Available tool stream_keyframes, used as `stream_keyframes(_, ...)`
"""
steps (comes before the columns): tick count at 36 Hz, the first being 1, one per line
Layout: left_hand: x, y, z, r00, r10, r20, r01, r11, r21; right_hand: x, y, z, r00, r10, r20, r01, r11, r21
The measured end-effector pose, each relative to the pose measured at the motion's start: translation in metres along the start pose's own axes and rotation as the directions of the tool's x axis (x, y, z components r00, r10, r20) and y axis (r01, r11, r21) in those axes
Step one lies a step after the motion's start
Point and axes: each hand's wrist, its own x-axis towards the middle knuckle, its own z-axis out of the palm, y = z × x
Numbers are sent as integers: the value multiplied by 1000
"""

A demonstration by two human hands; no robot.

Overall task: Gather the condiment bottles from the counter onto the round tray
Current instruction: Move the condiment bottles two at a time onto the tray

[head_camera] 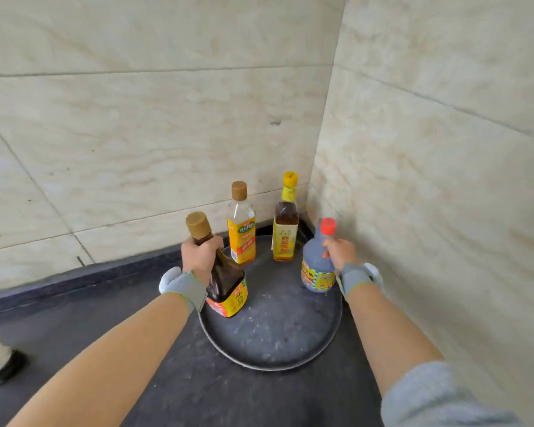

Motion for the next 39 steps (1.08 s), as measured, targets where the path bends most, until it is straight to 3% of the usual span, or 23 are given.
stream_keyframes(10, 30, -5, 25, 995, 22, -93, -11, 993, 115, 40, 12, -7, 993, -111, 41, 113, 992, -48)
stream_keyframes(27, 27, -14, 22, 998, 62, 12, -63, 966, 252, 32, 23, -8, 988, -141, 66, 143, 990, -15)
stream_keyframes(30, 29, -18, 15, 999, 42, 6, -40, 892, 450, 29, 24, -5, 987, -153, 41, 155, 986, -56)
stream_keyframes(34, 30, -25, 1, 996, 78, 33, -76, 645, 760, 26, 24, -9, 981, -190, 35, 193, 954, -230)
stream_keyframes(39, 10, -45, -21, 999, -33, -8, 27, 642, 767, 20, 25, -12, 980, -197, 16, 191, 924, -333)
